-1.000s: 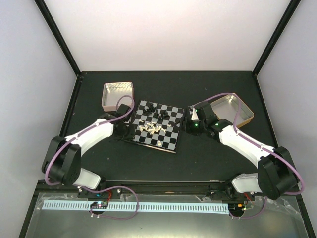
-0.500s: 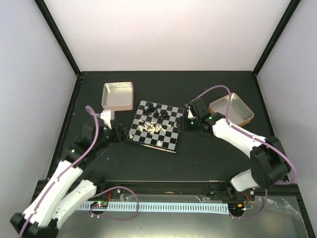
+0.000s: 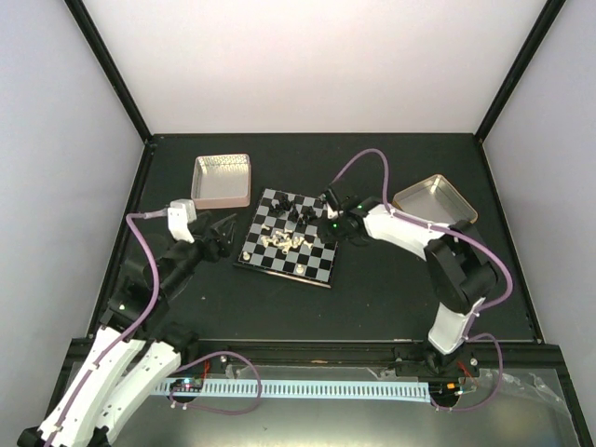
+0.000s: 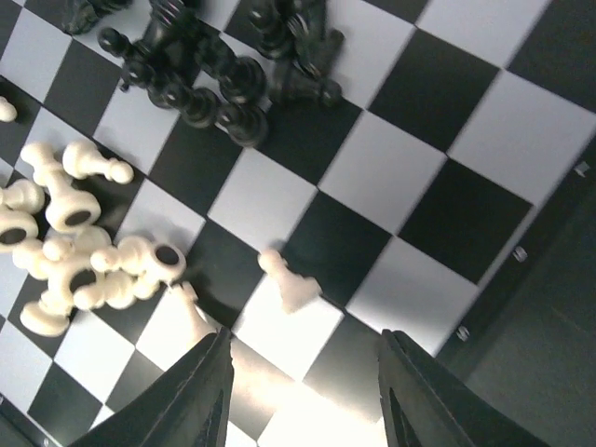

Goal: Set up the chess pieces on the board
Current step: Pick up the chess piece from the chessboard.

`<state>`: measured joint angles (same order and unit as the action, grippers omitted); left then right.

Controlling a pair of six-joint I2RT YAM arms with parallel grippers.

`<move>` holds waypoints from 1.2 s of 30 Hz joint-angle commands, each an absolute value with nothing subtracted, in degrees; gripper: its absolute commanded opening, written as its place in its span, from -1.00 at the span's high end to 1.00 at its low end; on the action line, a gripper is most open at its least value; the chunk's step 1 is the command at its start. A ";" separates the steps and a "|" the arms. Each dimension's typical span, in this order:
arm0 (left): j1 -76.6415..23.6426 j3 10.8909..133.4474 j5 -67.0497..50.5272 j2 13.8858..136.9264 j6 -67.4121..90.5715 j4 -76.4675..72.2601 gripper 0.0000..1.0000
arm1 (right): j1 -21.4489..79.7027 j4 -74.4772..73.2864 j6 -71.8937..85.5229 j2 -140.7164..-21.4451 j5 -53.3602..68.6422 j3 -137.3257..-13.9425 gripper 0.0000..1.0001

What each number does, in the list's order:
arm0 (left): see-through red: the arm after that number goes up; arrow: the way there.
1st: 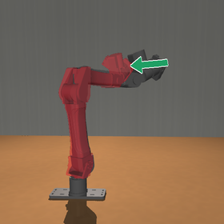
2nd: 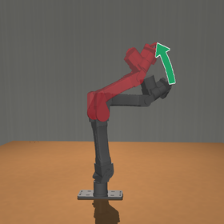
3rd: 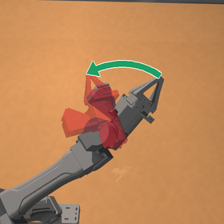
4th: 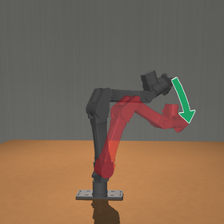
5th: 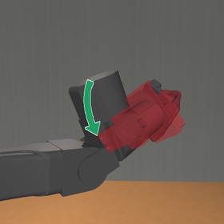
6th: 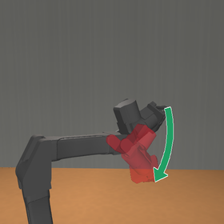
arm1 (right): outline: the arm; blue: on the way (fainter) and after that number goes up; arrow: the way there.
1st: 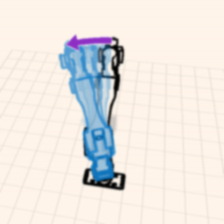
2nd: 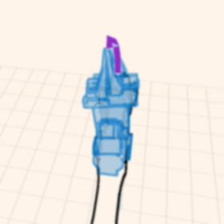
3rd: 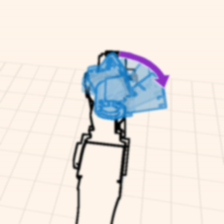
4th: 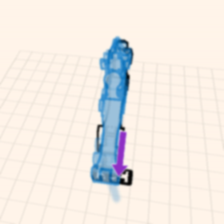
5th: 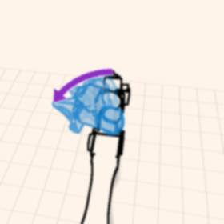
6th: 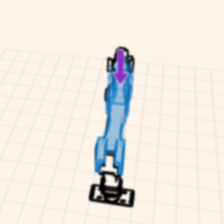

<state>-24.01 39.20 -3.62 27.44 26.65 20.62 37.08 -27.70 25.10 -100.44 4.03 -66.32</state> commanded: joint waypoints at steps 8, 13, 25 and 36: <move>-23.64 39.47 3.73 30.09 21.40 9.85 -0.86 | 37.84 -29.91 18.62 -107.82 4.33 -72.77 0.23; -23.64 39.90 4.22 31.76 19.96 8.70 -0.88 | 37.86 -30.27 17.99 -109.06 4.09 -72.89 0.33; -23.64 39.31 4.98 34.07 19.70 8.39 -0.88 | 37.84 -31.29 15.56 -112.03 4.25 -75.46 0.42; -23.64 38.18 3.10 35.34 21.38 8.20 -0.88 | 37.92 -30.93 14.19 -110.52 4.19 -73.37 0.74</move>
